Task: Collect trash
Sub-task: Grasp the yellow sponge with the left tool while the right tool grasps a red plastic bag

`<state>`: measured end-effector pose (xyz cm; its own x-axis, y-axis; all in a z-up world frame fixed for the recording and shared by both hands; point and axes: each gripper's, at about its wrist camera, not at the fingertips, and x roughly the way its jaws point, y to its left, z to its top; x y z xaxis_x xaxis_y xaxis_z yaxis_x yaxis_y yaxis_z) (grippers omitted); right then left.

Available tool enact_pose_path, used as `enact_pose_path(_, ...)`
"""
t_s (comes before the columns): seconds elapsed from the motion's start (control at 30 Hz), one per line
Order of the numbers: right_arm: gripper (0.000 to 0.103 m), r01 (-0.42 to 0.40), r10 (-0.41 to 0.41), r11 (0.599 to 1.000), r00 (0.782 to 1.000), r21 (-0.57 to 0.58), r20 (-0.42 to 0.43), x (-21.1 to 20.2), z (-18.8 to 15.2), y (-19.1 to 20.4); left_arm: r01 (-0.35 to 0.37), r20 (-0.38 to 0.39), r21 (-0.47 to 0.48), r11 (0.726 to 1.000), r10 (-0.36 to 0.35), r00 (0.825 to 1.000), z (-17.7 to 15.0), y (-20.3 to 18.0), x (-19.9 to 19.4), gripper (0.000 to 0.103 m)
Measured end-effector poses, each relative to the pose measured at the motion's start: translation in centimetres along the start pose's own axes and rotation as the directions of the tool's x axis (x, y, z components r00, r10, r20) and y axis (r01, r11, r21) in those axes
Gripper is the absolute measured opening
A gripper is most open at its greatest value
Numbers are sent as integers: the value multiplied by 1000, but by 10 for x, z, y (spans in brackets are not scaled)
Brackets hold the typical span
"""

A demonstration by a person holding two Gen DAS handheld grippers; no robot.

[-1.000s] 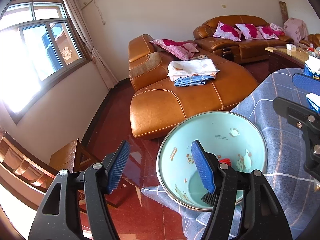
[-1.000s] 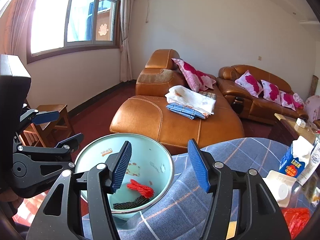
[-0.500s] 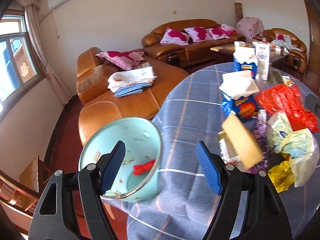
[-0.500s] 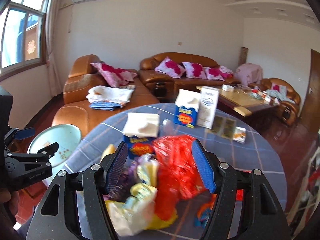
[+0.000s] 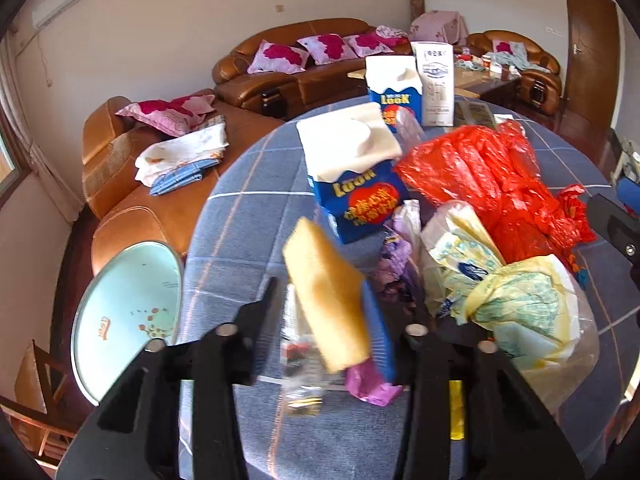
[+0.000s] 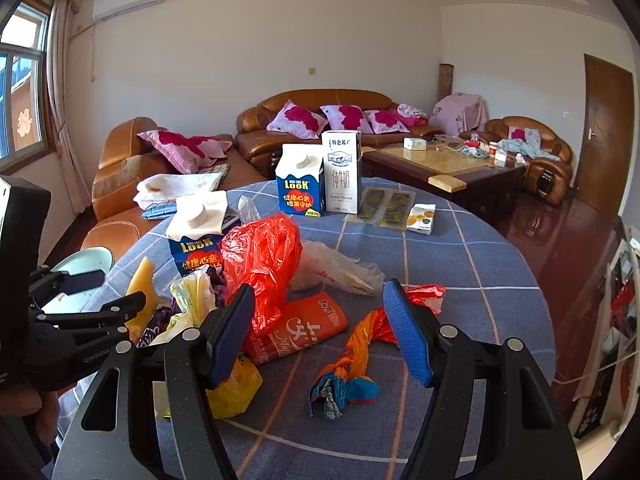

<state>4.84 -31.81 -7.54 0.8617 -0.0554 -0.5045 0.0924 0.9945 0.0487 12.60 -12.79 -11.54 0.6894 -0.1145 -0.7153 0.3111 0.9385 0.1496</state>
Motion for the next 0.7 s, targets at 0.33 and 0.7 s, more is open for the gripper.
enact_pose_path(0.33,65,-75,75,997,997,9,-25,22,12,10,37,75,20,999,-39,996,4,3,-26,12)
enact_pose_path(0.7,13,-175,181,983,972,49,-152,47,12,10,-54,162,-59,997,63,985,14,46,-63,12)
